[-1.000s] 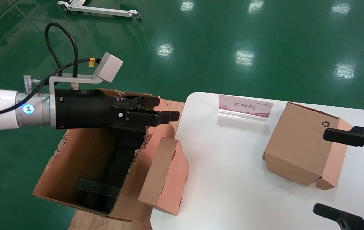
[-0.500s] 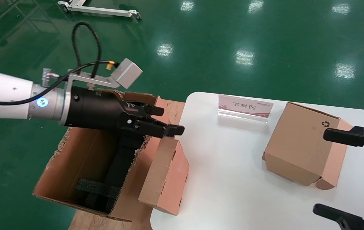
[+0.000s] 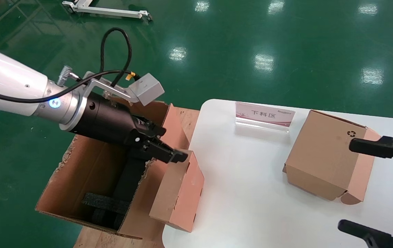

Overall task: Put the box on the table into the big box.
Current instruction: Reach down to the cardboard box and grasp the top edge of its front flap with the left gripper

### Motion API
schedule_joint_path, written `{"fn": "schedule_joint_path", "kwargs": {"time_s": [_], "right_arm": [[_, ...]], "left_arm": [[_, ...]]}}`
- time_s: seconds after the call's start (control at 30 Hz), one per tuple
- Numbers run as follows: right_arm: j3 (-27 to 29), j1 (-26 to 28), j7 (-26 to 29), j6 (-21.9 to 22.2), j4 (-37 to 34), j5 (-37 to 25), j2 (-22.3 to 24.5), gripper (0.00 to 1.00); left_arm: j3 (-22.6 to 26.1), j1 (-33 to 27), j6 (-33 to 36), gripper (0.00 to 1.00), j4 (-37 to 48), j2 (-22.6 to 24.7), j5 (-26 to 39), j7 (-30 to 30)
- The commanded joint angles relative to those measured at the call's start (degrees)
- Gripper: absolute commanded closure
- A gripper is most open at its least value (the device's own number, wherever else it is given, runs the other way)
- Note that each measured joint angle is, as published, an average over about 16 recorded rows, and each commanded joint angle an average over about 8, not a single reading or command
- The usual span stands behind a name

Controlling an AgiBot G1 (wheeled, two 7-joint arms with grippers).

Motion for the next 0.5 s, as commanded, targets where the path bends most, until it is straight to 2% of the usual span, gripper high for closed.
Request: {"fn": "schedule_joint_path", "kwargs": {"time_s": [0.03,0.5], "right_arm": [[0.0,0.0,0.0,0.0,0.0,0.0,0.0,0.00],[0.0,0.0,0.0,0.0,0.0,0.0,0.0,0.00]], "left_arm": [[2.7,-2.4,1.1,0.00,-1.0,0.5,1.4,-2.6],[21.0,-14.7,5.0,0.00,-2.5,6.7,0.9,-19.1]]}}
